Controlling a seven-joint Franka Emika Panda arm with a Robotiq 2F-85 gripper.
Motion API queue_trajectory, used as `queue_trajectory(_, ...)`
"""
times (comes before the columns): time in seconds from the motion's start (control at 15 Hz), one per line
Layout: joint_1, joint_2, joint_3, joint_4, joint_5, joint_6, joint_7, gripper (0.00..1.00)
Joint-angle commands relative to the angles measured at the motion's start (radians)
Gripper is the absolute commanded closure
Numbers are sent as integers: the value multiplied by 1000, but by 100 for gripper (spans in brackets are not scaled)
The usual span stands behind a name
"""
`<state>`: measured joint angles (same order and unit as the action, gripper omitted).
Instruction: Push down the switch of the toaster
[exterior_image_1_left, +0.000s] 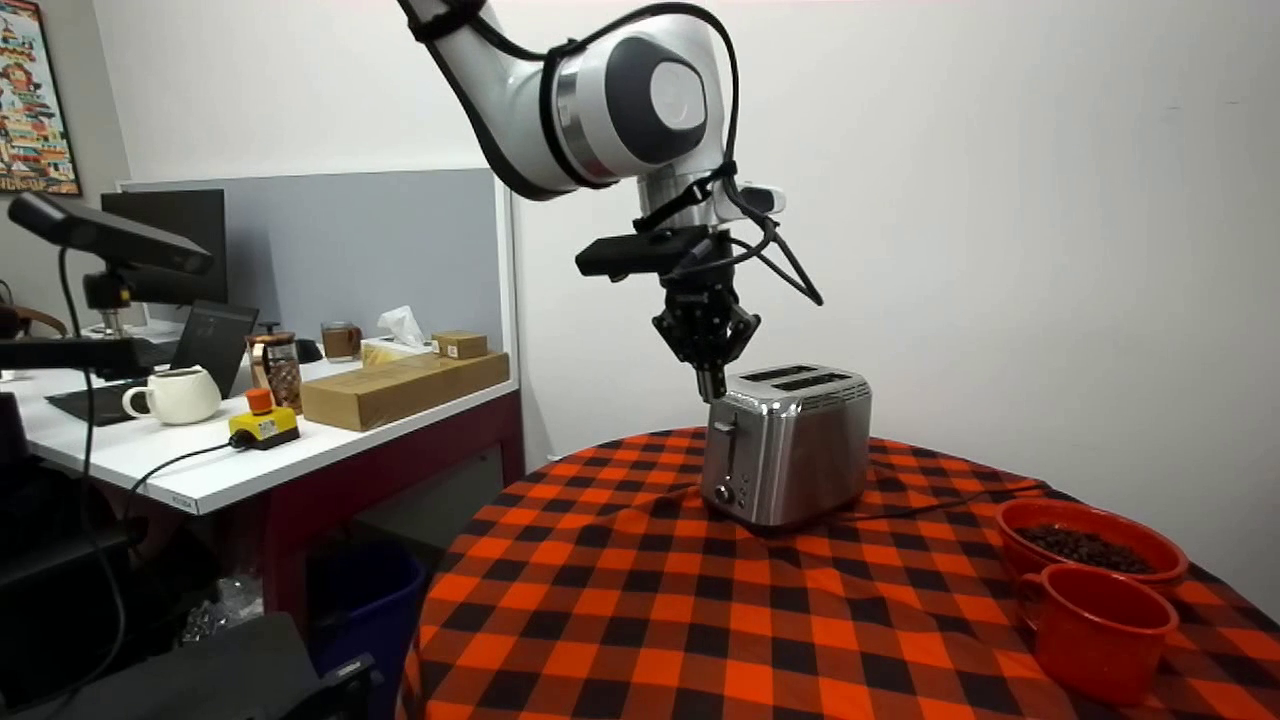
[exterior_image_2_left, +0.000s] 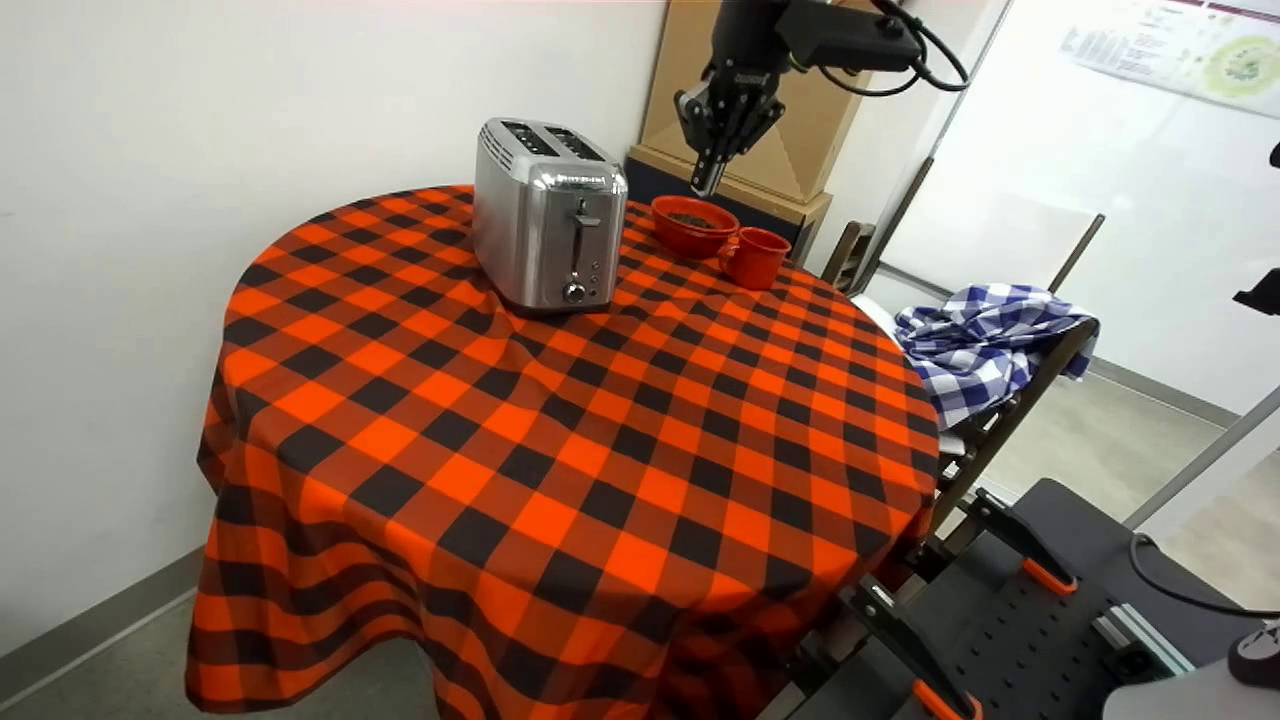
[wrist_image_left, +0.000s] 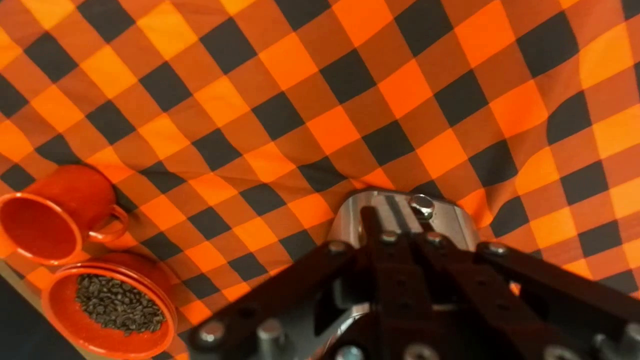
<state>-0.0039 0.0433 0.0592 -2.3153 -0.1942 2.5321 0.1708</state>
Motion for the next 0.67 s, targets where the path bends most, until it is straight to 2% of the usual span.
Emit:
queue_trajectory(0.0,22,108,-34,87,-130,67,72,100)
queue_trajectory(0.27,61,190,-77,165,-219,116,178,100)
queue_trajectory(0.6,103,260,-93,276,-157,99,228,100)
